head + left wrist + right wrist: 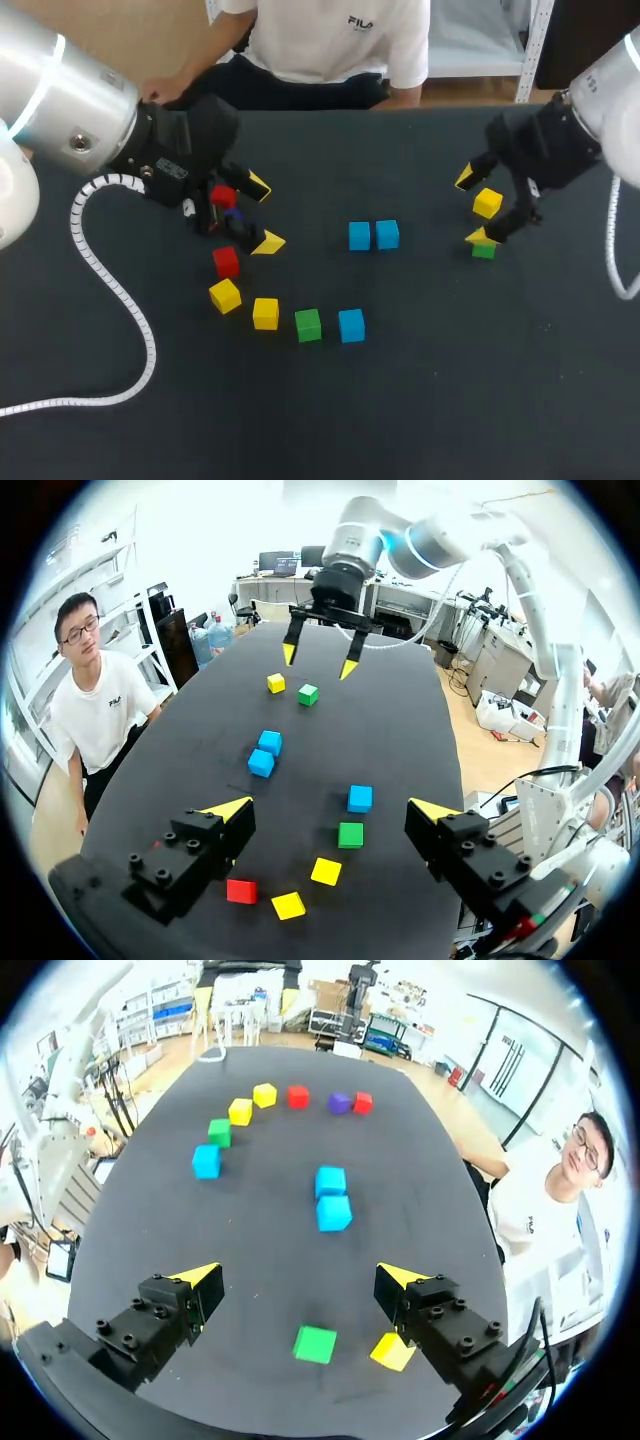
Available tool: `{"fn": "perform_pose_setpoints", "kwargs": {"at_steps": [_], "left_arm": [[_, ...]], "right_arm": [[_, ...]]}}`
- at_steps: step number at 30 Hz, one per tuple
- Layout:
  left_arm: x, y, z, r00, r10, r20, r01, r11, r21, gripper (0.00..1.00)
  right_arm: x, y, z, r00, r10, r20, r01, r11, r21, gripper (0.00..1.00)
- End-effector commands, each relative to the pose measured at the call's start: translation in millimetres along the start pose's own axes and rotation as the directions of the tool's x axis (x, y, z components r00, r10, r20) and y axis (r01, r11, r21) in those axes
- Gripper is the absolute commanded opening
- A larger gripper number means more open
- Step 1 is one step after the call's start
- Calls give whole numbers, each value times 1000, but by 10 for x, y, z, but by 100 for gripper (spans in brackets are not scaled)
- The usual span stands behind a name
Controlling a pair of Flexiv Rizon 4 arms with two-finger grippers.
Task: Place the blue cubes, place green cubes on the blue cubes, place the yellow cubes on the green cubes, then place the red cubes on the yellow cubes, and place purple cube on the red cubes.
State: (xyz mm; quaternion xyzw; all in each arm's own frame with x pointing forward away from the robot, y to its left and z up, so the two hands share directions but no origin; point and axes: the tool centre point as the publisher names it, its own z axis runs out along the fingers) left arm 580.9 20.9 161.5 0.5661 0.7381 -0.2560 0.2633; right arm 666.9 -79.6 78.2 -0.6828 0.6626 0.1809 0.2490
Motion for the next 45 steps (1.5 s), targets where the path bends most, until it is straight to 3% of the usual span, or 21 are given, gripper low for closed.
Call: {"fn": "perform_pose_setpoints", "kwargs": {"at_steps": [1,11,22,45], "left_arm": [[-10,13,4,1000,-1,-6,1,1000,2,100],[-10,13,4,1000,-1,-6,1,1000,2,100],[-10,13,4,1000,-1,-6,1,1000,2,100],[-10,13,4,1000,-1,-6,1,1000,2,100]], "right_arm": [[27,-190,59,999,5,48,-1,997,-81,100],[-38,-268,101,998,10,66,-3,996,-92,100],[-132,-348,265,999,26,32,-25,999,-36,100],[-8,-396,355,997,76,9,-75,995,-59,100]]}}
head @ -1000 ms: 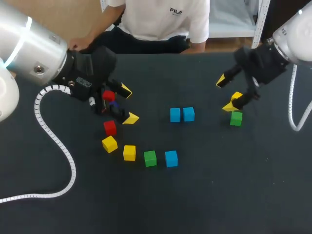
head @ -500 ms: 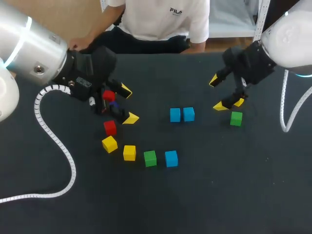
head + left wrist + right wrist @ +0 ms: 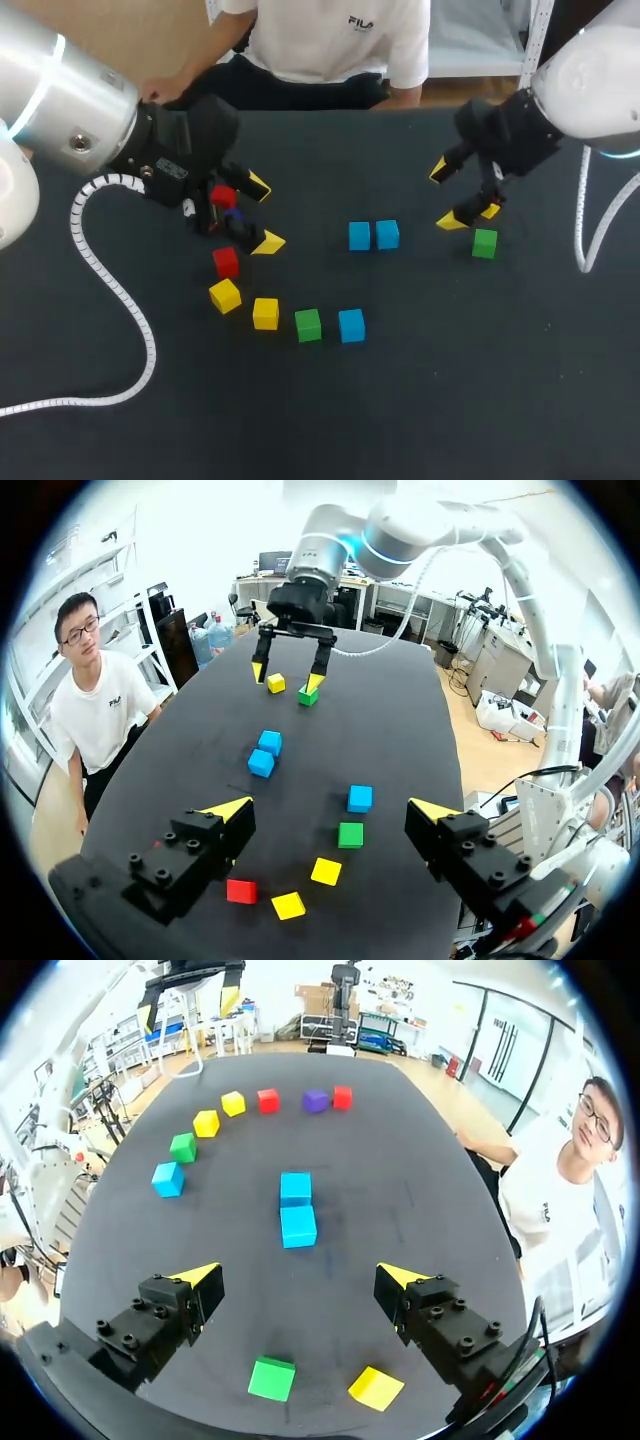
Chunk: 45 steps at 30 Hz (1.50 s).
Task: Place the blue cubes, place green cubes on the blue cubes, place the yellow cubes on the green cubes, then place the red cubes on the yellow cubes, and place purple cube on the red cubes.
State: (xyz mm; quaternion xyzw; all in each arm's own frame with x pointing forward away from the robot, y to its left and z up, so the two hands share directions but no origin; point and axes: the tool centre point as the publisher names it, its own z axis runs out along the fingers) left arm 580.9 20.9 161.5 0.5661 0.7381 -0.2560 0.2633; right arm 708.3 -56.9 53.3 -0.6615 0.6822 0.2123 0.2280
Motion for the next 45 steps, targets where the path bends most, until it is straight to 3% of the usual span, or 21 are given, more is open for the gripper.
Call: {"fn": "perform_pose_setpoints", "kwargs": {"at_steps": [1,19,35,45], "left_arm": [[-10,13,4,1000,-1,-6,1,1000,2,100],[-10,13,4,1000,-1,-6,1,1000,2,100],[-10,13,4,1000,-1,-6,1,1000,2,100],[-10,13,4,1000,-1,-6,1,1000,2,100]], "right_arm": [[17,-4,-20,1000,-3,-7,3,1000,-5,100],[242,78,-307,999,21,-26,-21,1000,19,100],[334,64,-347,1000,11,-12,-12,1000,-1,100],[359,68,-362,999,19,-46,-20,1000,-12,100]]}}
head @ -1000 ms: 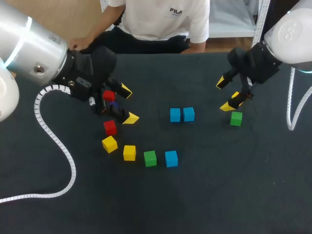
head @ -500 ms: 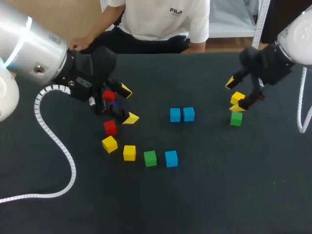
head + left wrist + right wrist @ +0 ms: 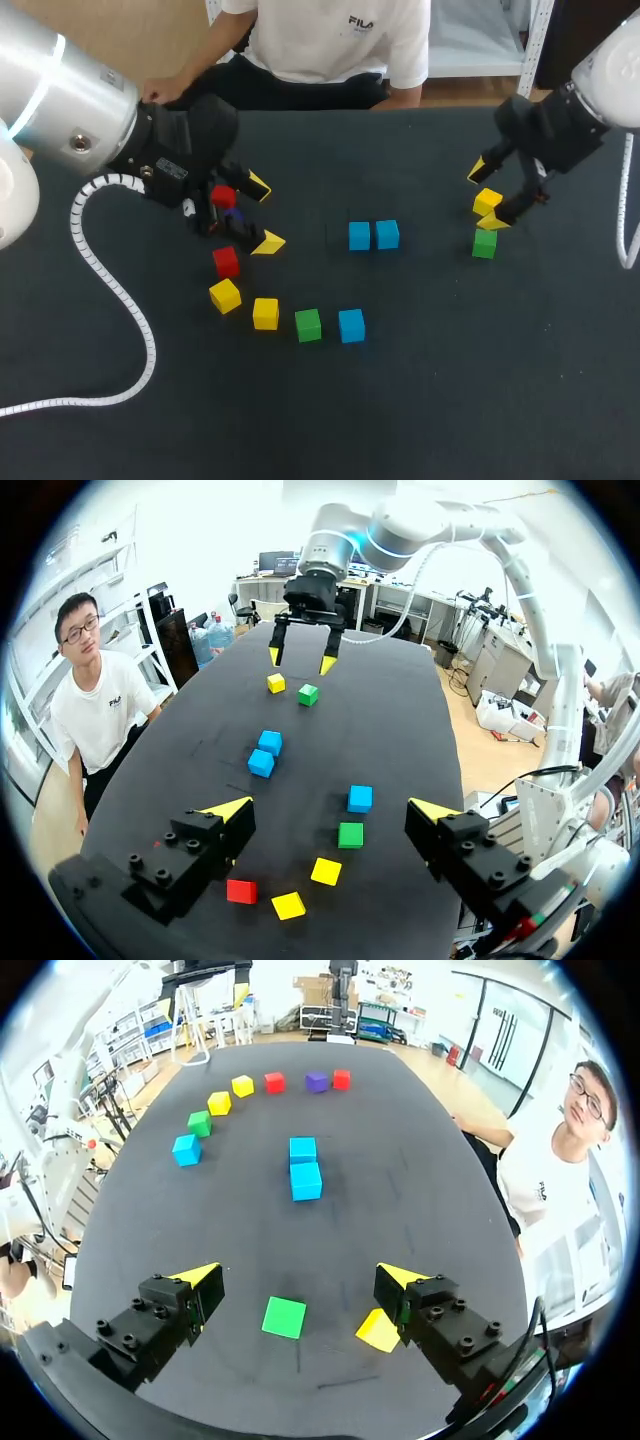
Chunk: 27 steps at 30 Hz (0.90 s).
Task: Place the blue cubes, place green cubes on the blue cubes, place the yellow cubes on the green cubes, then place the red cubes on the yellow cubes, and place purple cube on the red cubes.
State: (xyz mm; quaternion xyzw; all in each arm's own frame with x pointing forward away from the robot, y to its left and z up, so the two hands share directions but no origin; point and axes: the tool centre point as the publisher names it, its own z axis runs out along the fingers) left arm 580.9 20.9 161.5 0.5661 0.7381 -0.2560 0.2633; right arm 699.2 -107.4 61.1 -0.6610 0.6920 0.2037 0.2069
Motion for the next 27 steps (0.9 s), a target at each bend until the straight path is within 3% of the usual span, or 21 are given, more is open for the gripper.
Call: {"fn": "perform_pose_setpoints", "kwargs": {"at_steps": [1,13,19,23,27], "left_arm": [[-10,14,4,1000,-1,-6,1,1000,2,100],[-60,-15,10,1000,23,-4,-23,1000,9,100],[-375,-322,129,980,130,-154,-135,991,-26,100],[-364,-442,233,962,109,-251,-120,992,-29,100],[-280,-512,342,969,77,-235,-83,996,-17,100]], "right_arm": [[-4,-4,1,1000,1,-1,-1,1000,0,100],[-4,-4,1,1000,1,-1,-1,1000,0,100],[-4,-4,1,1000,1,-1,-1,1000,0,100],[-4,-4,1,1000,1,-1,-1,1000,0,100],[-4,-4,1,1000,1,-1,-1,1000,0,100]]}}
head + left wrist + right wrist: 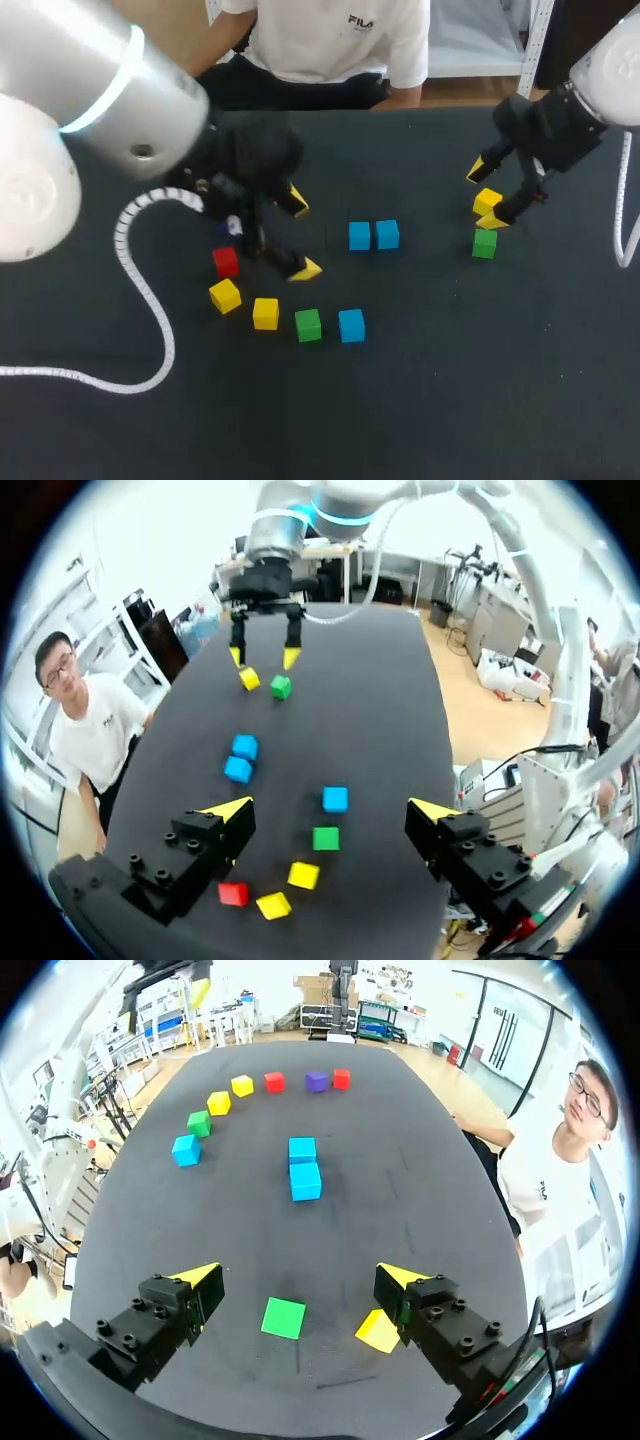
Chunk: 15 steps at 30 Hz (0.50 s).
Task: Place the blue cubes, place green cubes on the blue cubes, place the yellow cubes on the green cubes, then place the red cubes on the yellow cubes, and place purple cube on the red cubes.
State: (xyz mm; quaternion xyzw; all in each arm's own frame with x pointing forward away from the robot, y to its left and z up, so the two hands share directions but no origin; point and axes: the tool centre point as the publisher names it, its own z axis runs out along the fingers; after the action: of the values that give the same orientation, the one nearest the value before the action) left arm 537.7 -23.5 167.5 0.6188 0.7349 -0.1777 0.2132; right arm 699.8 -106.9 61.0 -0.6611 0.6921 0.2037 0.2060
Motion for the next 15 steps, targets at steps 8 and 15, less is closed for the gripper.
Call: {"fn": "perform_pose_setpoints", "kwargs": {"at_steps": [8,15], "left_arm": [[41,-35,478,994,-35,-101,43,996,82,100],[24,-91,629,989,-12,-144,28,993,112,100]], "right_arm": [[0,2,-2,1000,0,0,0,1000,1,100],[0,2,-2,1000,0,0,0,1000,1,100]]}}
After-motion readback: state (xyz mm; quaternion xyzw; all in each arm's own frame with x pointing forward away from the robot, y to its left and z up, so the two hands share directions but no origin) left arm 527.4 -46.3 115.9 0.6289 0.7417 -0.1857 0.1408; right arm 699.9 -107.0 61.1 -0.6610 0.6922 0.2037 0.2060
